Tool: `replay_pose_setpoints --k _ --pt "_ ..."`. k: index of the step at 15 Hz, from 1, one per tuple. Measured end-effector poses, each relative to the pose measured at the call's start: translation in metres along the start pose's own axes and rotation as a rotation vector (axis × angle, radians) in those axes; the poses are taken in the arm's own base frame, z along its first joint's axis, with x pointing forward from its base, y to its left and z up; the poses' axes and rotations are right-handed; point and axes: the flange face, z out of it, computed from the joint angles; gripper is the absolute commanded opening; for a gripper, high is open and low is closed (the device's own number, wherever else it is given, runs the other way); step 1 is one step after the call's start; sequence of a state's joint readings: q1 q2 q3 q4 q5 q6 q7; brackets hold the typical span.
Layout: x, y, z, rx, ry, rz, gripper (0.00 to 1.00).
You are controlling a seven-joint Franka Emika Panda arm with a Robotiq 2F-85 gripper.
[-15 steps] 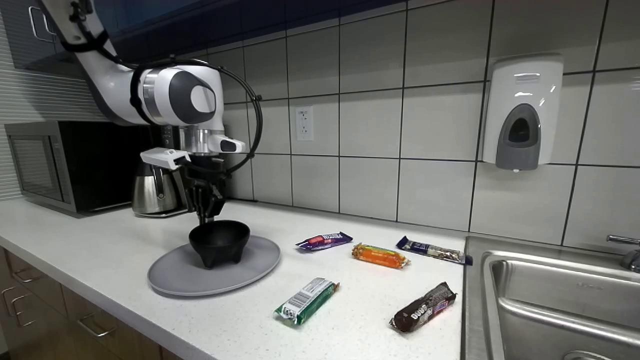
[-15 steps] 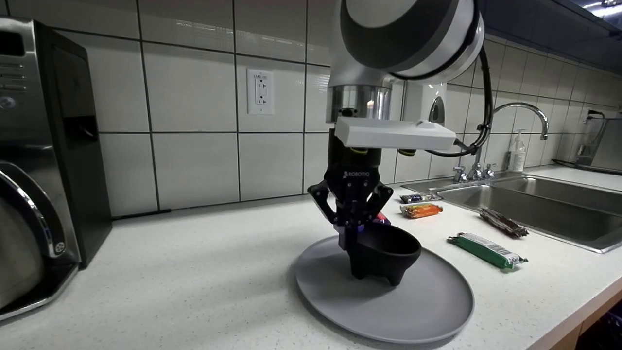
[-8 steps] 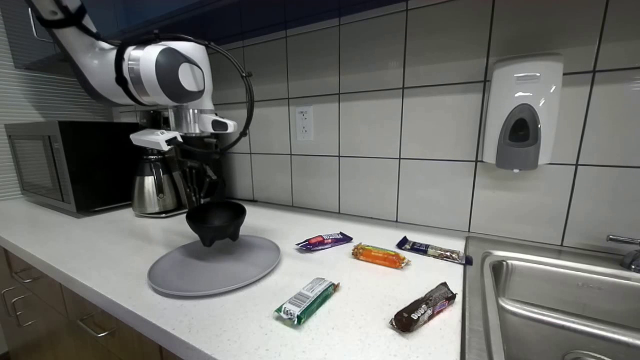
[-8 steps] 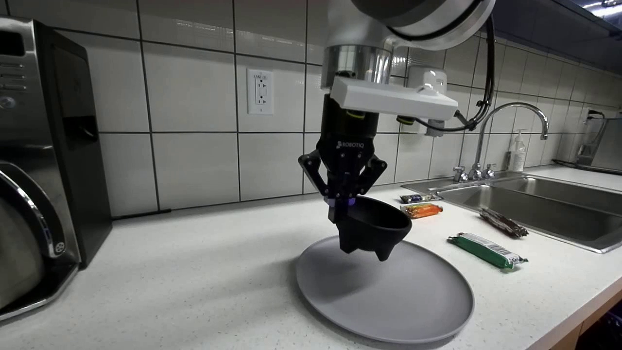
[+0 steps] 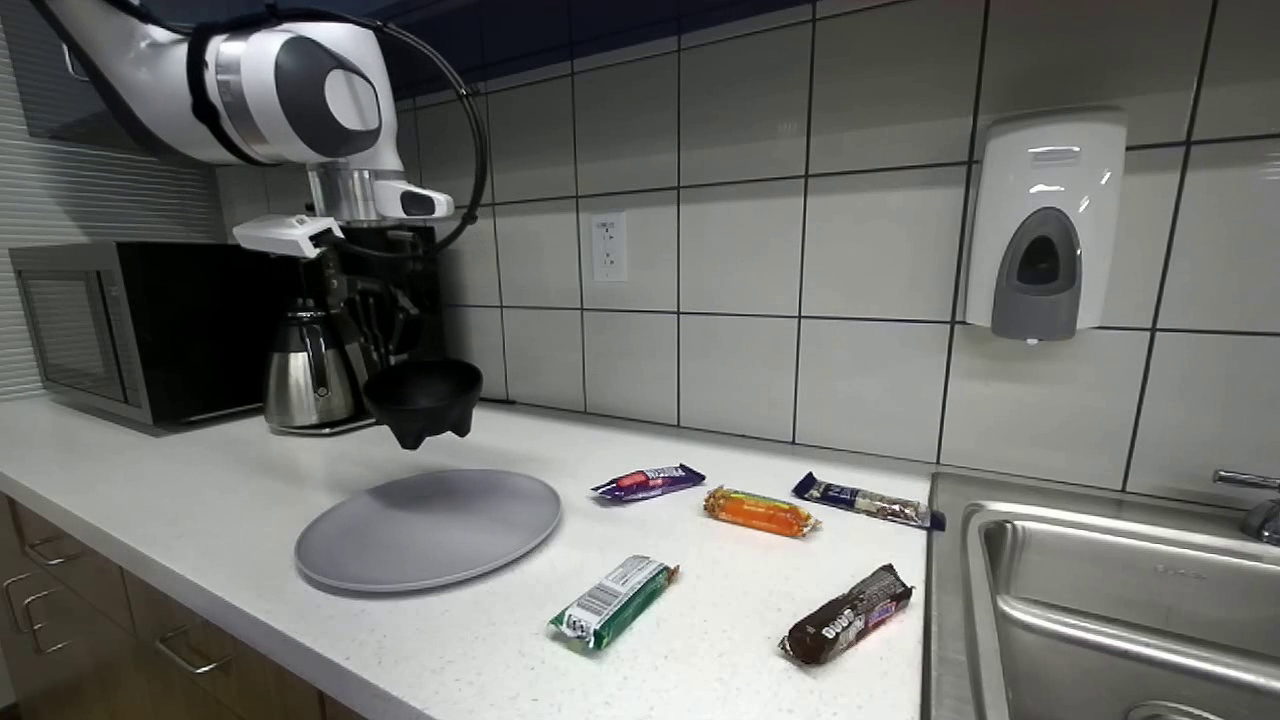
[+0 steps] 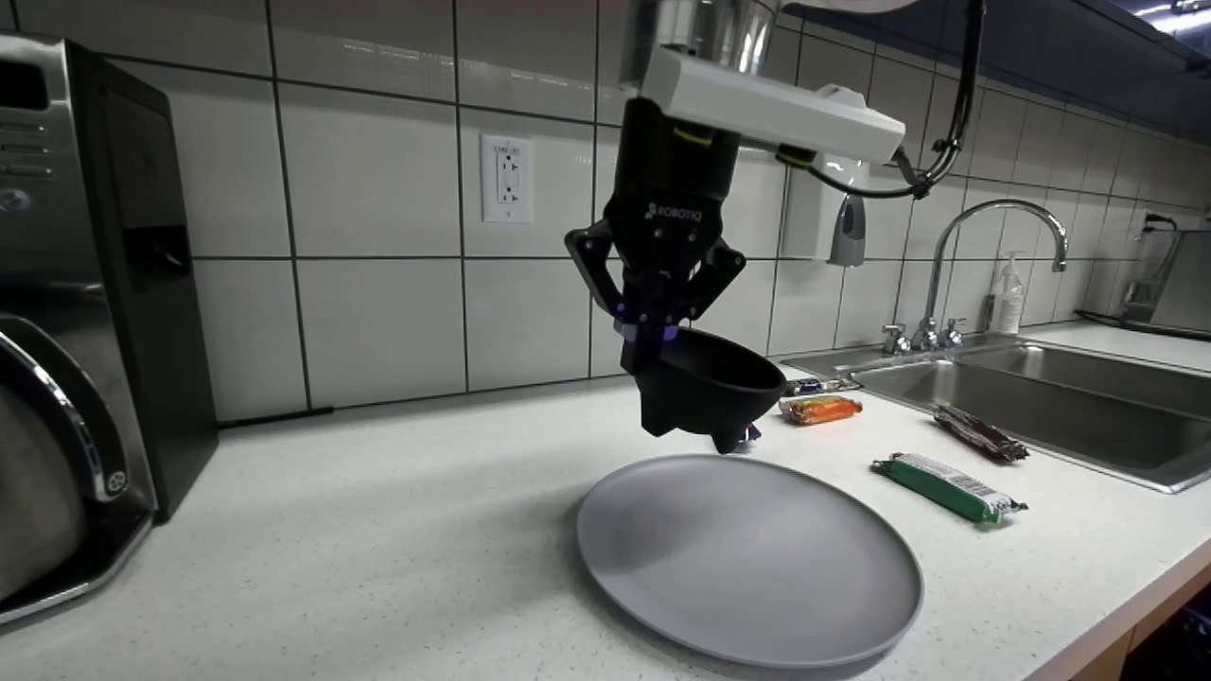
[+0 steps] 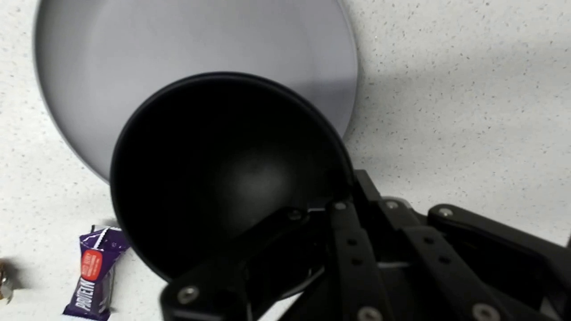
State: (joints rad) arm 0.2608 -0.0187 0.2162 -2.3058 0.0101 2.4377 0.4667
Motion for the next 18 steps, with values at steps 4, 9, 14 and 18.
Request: replay_pose_setpoints --k 4,9,14,18 --pt "-0.004 -0.015 -0.003 0.008 0.006 -0.03 0.02" --pt "-0.005 -0.043 -0.008 0.019 0.021 -0.086 0.02" --pt "-0.002 -0.074 0.002 0.028 0.014 -0.148 0.02" --pt "0.004 -0.098 0.017 0.033 0.0 -0.189 0.02"
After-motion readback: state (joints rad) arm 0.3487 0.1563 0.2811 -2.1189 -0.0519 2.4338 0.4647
